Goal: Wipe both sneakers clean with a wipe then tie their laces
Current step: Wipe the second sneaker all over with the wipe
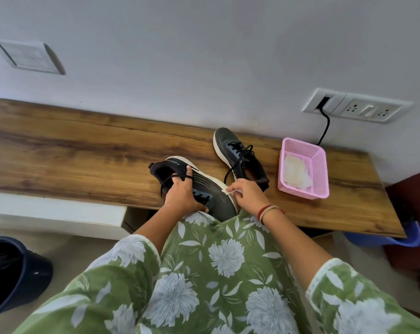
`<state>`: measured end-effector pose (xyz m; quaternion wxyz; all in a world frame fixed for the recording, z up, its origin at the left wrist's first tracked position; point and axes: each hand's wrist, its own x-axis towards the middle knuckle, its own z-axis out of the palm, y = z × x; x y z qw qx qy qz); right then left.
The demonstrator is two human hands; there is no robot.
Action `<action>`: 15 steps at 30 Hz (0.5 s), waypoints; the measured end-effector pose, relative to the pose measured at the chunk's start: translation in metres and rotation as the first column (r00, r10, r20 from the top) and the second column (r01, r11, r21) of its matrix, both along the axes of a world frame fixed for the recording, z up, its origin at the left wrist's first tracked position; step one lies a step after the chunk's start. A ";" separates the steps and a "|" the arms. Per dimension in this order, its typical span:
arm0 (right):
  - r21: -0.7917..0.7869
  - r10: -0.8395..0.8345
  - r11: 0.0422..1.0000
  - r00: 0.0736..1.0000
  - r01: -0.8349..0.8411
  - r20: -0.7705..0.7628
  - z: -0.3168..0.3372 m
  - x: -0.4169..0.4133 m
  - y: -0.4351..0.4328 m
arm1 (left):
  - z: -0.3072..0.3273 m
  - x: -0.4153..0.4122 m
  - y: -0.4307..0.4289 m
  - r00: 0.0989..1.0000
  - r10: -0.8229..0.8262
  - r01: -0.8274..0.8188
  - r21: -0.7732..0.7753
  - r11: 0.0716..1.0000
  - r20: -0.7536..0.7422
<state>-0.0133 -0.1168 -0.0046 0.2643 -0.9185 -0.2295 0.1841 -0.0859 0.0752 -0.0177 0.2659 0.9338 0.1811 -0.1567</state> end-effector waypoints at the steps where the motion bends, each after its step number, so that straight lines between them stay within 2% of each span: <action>1: -0.011 0.012 1.000 1.000 -0.012 0.004 0.000 -0.002 -0.006 | 0.001 0.002 0.000 1.000 -0.004 0.004 -0.004 1.000 -0.009; 10: -0.078 -0.004 0.997 0.995 -0.004 -0.096 0.013 -0.011 -0.029 | 0.007 0.007 0.002 0.999 -0.015 0.015 -0.002 1.000 -0.051; 13: 0.083 -0.140 0.986 0.990 0.141 -0.014 0.025 -0.001 -0.013 | 0.014 0.019 0.004 0.994 -0.017 0.018 0.004 1.000 -0.107; 15: 0.101 -0.178 0.979 0.984 0.177 0.001 0.020 0.008 0.002 | 0.016 0.026 0.005 0.991 0.000 -0.001 -0.007 1.000 -0.134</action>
